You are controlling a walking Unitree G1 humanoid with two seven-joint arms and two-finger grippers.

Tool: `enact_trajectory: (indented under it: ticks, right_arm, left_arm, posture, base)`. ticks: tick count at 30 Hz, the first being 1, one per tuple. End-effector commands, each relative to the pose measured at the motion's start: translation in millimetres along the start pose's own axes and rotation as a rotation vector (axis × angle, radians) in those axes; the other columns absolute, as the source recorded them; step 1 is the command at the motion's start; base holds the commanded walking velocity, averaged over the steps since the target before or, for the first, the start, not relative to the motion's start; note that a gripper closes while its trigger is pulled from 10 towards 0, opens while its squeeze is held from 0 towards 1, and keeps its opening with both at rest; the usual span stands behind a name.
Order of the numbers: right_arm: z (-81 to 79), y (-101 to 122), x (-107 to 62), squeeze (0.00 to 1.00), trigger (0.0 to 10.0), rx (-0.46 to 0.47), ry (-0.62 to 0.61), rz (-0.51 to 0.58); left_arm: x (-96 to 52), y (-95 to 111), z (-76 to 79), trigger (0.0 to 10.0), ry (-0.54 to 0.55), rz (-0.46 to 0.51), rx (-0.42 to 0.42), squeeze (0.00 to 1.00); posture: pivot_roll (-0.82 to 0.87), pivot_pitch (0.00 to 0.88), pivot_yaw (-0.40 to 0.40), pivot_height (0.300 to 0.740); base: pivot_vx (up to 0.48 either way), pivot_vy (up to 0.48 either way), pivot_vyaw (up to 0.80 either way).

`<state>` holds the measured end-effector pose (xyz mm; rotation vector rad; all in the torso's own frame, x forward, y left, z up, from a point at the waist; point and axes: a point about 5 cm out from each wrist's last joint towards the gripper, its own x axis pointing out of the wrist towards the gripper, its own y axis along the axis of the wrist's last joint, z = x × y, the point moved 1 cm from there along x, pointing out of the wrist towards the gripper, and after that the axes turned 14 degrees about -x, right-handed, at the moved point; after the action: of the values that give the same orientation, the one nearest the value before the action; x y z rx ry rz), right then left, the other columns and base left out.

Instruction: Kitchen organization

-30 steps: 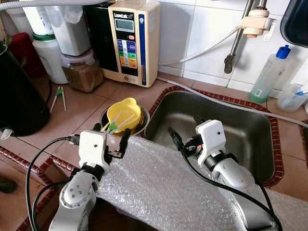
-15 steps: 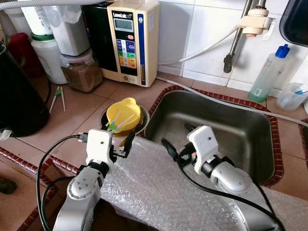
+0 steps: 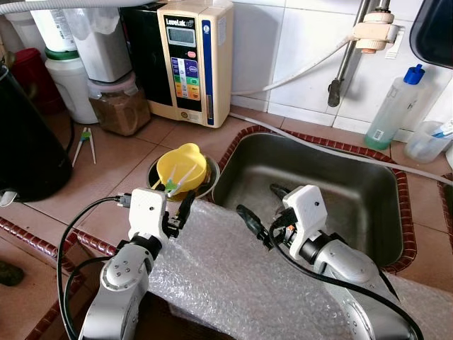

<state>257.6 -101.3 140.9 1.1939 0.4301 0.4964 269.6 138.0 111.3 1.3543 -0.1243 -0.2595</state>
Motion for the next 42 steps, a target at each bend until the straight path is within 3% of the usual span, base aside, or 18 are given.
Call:
enact_trajectory:
  ticks: [1, 9, 17, 21, 31, 38, 40, 42]
  right_arm:
    - [1.6, -1, -0.4, 0.0, 10.0, -0.03, -0.013, 0.0]
    - [-6.0, -3, -2.9, 0.0, 10.0, 0.052, 0.101, -0.004]
    - [-4.1, -3, -1.1, 0.0, 10.0, 0.08, 0.06, 0.005]
    - [-10.3, -1, -3.5, 0.0, 10.0, 0.128, 0.141, 0.014]
    - [-14.5, -2, -5.2, 0.0, 10.0, 0.156, 0.168, 0.016]
    - [-11.4, -2, -6.7, 0.0, 10.0, 0.185, 0.14, 0.02]
    - [-7.7, 0, -5.2, 0.0, 10.0, 0.194, 0.118, 0.031]
    - [1.5, 3, 0.2, 0.0, 10.0, 0.271, 0.053, 0.056]
  left_arm:
    - [1.4, 1, -3.2, 0.0, 0.012, 0.005, 0.003, 0.0]
    - [-1.7, 1, -5.4, 0.0, 0.029, 0.025, 0.004, 0.0]
    - [-3.4, 5, -2.4, 0.0, 0.027, 0.057, 0.053, 0.0]
    - [-3.1, 5, -4.7, 0.0, 0.036, 0.062, 0.041, 0.0]
    - [3.4, 14, -3.6, 0.0, 0.043, 0.11, 0.046, 0.0]
    - [3.2, 44, -6.2, 0.0, 0.086, 0.252, 0.095, 0.0]
    - [4.9, 56, -0.3, 0.0, 0.05, 0.307, 0.103, 0.0]
    - [10.0, 62, 16.5, 0.0, -0.063, 0.325, 0.055, 0.0]
  posture:
    - [-0.03, 0.0, 0.015, 0.74]
    - [-0.02, 0.0, 0.011, 0.74]
    - [-0.02, 0.0, 0.013, 0.74]
    - [-0.03, 0.0, 0.014, 0.74]
    - [-0.04, 0.0, 0.02, 0.74]
    - [-0.05, 0.0, 0.028, 0.74]
    - [-0.05, 0.0, 0.028, 0.74]
    - [-0.05, 0.0, 0.027, 0.74]
  base:
    - [0.0, 0.0, 0.0]
    - [0.0, 0.0, 0.0]
    - [0.0, 0.0, 0.0]
    - [0.0, 0.0, 0.0]
    - [0.0, 0.0, 0.0]
    - [0.0, 0.0, 0.0]
    - [0.0, 0.0, 0.0]
    - [0.0, 0.0, 0.0]
